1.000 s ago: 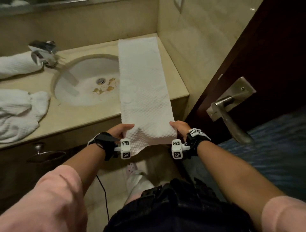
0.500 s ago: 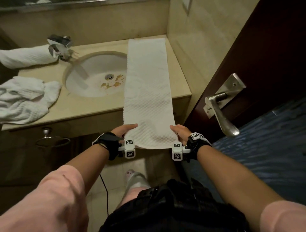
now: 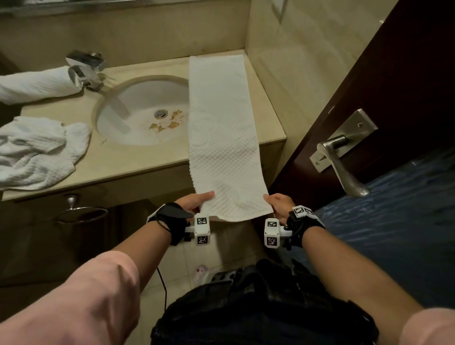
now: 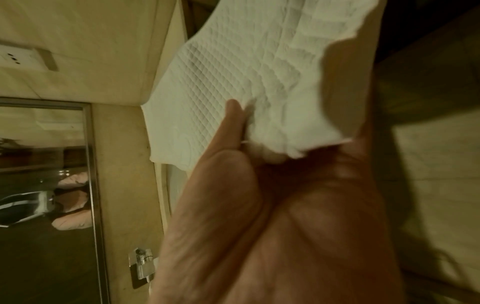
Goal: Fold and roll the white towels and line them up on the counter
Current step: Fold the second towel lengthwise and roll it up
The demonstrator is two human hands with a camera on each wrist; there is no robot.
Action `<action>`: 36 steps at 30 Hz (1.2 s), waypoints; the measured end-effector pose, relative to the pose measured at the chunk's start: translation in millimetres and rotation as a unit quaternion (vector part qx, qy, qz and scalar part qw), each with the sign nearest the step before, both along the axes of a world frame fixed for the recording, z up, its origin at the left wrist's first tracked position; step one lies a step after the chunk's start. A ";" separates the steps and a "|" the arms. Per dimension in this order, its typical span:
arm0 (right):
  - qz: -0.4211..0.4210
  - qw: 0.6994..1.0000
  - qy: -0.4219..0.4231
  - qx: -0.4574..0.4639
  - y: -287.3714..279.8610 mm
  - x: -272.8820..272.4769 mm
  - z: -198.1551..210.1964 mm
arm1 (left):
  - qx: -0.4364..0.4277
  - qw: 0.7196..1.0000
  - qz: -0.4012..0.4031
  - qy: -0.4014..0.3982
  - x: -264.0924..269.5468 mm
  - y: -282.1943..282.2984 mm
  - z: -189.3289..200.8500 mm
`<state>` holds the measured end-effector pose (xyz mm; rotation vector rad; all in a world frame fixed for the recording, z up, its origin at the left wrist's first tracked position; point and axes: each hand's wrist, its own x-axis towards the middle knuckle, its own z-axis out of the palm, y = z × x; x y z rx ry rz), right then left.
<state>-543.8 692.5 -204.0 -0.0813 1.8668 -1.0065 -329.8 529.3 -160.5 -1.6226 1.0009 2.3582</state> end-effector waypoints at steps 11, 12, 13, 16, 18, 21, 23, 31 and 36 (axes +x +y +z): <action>-0.027 0.993 0.113 0.023 -1.1 5.6 -1.2 | -0.125 0.986 0.019 -0.105 13.4 -0.3 -71.2; -0.021 0.992 0.119 0.026 -1.3 6.1 0.0 | -0.142 0.981 0.019 -0.127 15.3 -2.5 -81.6; -0.012 0.992 0.126 0.029 -1.4 6.0 0.4 | -0.167 0.975 0.020 -0.142 16.0 -4.8 -88.1; -0.002 0.991 0.134 0.030 -3.1 5.7 1.6 | -0.234 0.958 -0.007 -0.168 14.6 -1.7 -66.3; 0.000 0.991 0.131 0.029 -3.7 4.8 2.4 | -0.247 0.952 -0.028 -0.179 14.2 2.0 -50.6; -0.001 0.993 0.118 0.026 -3.3 2.1 2.3 | -0.254 0.947 -0.054 -0.191 12.3 3.7 -40.4; -0.009 0.993 0.114 0.026 -2.2 0.4 0.5 | -0.251 0.946 -0.068 -0.192 11.0 3.4 -36.3; -0.043 0.998 0.040 -0.014 4.2 4.2 3.6 | -0.221 0.952 -0.079 -0.196 12.9 2.4 -34.5; -0.047 0.996 -0.033 -0.068 15.1 2.9 2.3 | -0.159 0.972 -0.075 -0.156 20.9 -4.3 -43.9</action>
